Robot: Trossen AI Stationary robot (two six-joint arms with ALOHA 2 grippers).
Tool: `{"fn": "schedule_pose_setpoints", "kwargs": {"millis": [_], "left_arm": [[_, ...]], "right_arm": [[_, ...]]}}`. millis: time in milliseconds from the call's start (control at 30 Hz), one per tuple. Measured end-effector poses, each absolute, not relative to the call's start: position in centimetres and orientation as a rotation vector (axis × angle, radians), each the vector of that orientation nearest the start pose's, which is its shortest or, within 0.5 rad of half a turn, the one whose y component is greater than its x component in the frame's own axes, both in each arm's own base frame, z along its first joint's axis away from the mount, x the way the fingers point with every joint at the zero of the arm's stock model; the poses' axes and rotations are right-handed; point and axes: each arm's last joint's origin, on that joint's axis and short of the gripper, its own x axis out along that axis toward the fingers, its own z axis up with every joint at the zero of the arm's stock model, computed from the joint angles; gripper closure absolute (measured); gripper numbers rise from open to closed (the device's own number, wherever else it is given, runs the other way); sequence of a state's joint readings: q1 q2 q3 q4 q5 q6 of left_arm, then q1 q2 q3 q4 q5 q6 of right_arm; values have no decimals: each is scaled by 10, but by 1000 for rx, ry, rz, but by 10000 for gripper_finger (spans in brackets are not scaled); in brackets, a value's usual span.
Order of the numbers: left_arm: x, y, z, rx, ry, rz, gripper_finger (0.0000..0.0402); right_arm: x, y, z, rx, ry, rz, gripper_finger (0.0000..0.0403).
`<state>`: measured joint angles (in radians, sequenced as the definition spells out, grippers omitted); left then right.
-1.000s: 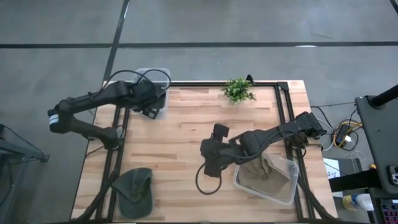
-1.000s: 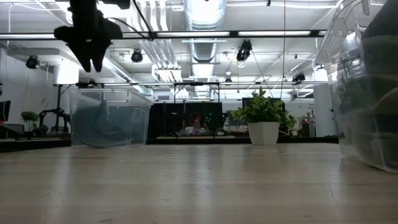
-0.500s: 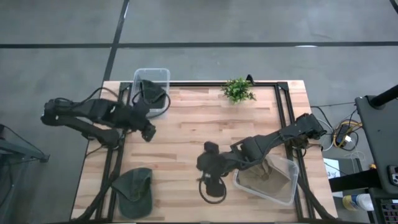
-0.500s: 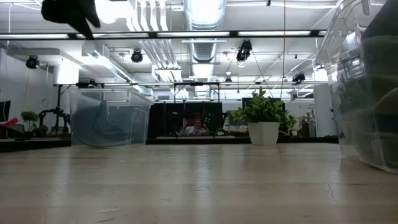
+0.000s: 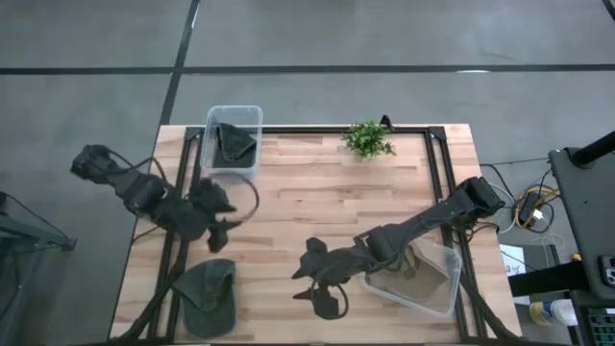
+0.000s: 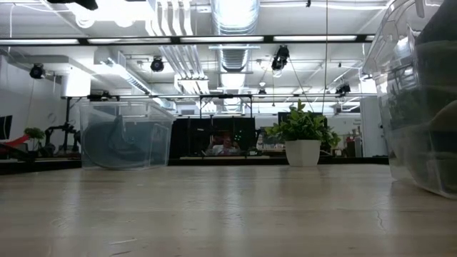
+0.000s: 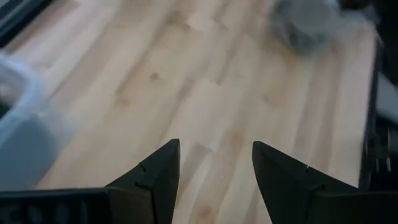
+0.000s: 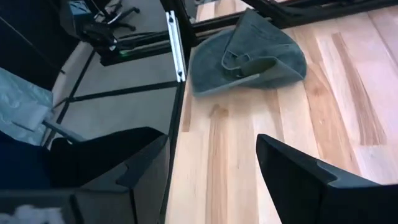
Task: Pick & Place hat
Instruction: Put the black cap into the top transparent bin
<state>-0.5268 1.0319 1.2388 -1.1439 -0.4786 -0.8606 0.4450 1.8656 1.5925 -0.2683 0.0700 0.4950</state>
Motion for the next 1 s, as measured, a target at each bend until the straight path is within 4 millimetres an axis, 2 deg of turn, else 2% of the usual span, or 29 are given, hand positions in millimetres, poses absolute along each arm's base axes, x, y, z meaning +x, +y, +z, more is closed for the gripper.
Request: {"fn": "schedule_pose_setpoints", "kwargs": {"millis": [267,500,633,767,1000], "left_arm": [[169,-122,345,-152,874,57,209],[189,-167,309,-83,1074,-95,209],[194,-189,287,5,1156,-159,209],[200,-204,264,112,1227,-183,209],[208,-220,238,131,1364,-301,209]], "right_arm": [[389,184,296,307,625,229,170],[386,183,291,290,674,215,170],[386,183,289,289,683,212,170],[386,183,288,305,685,206,170],[386,183,288,330,686,189,170]]}}
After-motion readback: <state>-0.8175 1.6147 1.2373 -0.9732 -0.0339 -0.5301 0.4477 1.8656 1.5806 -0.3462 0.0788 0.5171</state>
